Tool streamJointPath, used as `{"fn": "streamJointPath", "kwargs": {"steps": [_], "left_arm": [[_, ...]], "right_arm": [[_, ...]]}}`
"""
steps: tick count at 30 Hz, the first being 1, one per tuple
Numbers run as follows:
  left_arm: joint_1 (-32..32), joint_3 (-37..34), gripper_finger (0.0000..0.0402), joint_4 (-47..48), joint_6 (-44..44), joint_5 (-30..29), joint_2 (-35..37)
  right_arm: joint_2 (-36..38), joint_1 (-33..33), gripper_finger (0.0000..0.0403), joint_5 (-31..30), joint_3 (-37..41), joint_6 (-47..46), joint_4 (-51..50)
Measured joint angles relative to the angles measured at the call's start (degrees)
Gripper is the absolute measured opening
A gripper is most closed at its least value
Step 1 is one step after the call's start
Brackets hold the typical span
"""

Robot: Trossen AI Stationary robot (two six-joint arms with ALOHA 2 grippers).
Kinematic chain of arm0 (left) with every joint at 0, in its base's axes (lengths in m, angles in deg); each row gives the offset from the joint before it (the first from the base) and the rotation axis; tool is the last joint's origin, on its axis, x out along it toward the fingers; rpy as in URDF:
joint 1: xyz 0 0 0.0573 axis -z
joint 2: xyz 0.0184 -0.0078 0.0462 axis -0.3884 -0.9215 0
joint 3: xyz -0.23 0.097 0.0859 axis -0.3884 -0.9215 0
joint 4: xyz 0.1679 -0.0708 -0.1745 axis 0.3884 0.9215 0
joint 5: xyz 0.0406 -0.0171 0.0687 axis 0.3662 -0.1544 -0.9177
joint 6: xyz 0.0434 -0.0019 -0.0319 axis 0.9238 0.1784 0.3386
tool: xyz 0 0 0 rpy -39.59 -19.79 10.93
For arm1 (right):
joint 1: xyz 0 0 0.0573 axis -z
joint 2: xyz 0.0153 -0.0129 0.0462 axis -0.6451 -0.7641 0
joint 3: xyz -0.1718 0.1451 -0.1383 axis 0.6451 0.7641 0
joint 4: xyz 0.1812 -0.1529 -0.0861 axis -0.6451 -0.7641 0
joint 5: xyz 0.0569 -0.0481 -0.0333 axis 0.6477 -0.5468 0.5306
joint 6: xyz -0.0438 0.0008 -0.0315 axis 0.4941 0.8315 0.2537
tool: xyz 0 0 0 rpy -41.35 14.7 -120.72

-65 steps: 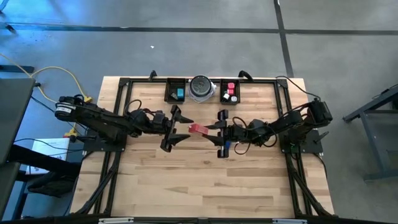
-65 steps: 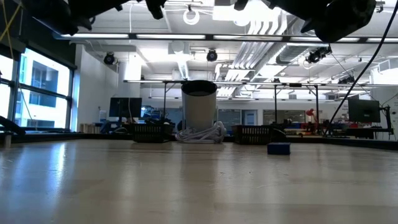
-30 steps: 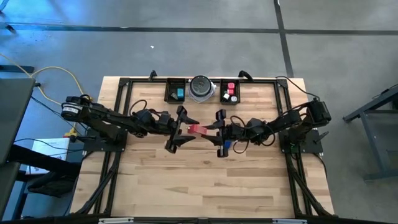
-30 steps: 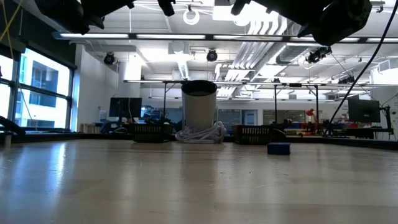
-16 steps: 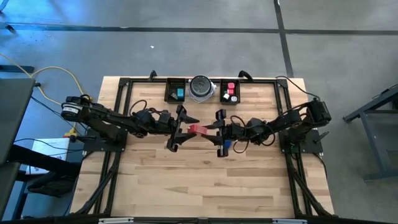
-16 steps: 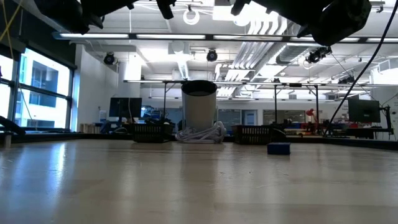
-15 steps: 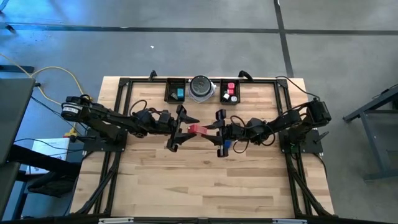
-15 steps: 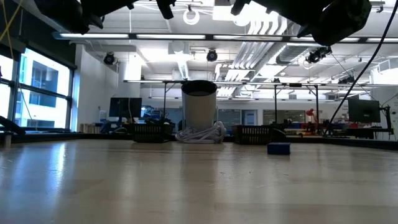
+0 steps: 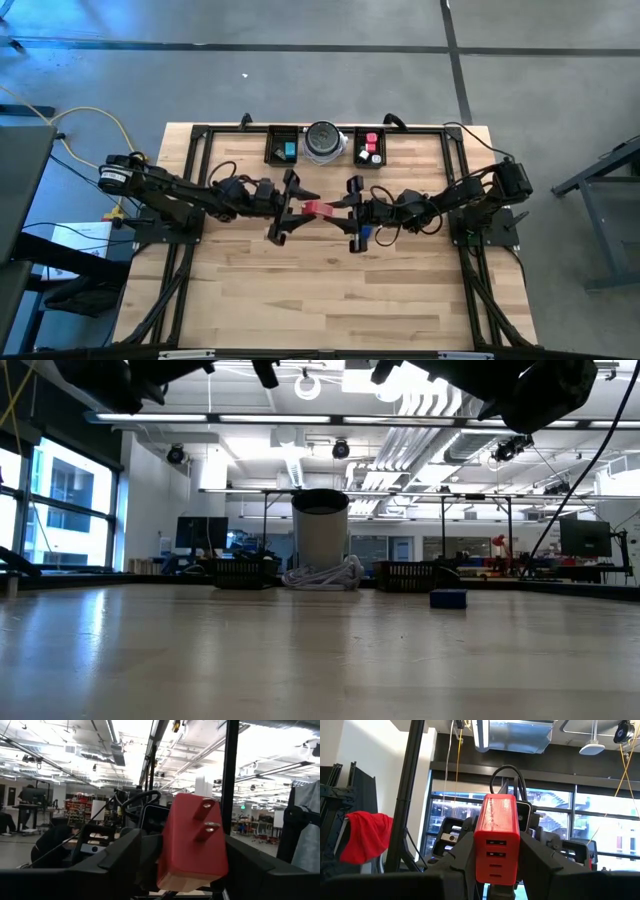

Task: Pick & Place Office items
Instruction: Put the red charger adapter into the right black basket

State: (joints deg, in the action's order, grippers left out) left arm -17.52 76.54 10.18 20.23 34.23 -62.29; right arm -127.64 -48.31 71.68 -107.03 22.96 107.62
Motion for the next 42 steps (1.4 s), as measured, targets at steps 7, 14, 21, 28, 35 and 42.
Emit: {"fn": "streamJointPath", "kwargs": {"steps": [7,14,21,28,35,42], "left_arm": [[0.2,0.0,0.0119,-0.2,1.2,0.0,0.0],[0.2,0.0,0.0117,-0.1,1.4,0.0,0.0],[0.2,0.0,0.0117,3.5,1.9,0.0,0.8],[0.1,0.0,0.0117,16.4,1.8,0.0,3.5],[-0.8,0.7,0.0117,27.3,3.1,-0.2,7.3],[-0.8,9.1,0.0117,48.6,5.6,-1.0,8.2]], "right_arm": [[0.0,0.0,0.0104,-0.6,0.0,-0.4,0.1],[0.0,0.0,0.0104,-0.5,0.0,-0.6,0.2],[0.0,-0.2,0.0124,-2.7,0.0,-2.5,-0.5],[3.3,-0.8,0.0173,-7.6,0.0,-3.4,-12.5],[12.7,-1.0,0.0151,-8.2,0.0,-6.6,-34.4],[19.9,-1.0,0.0134,-5.9,0.0,-10.9,-46.4]]}}
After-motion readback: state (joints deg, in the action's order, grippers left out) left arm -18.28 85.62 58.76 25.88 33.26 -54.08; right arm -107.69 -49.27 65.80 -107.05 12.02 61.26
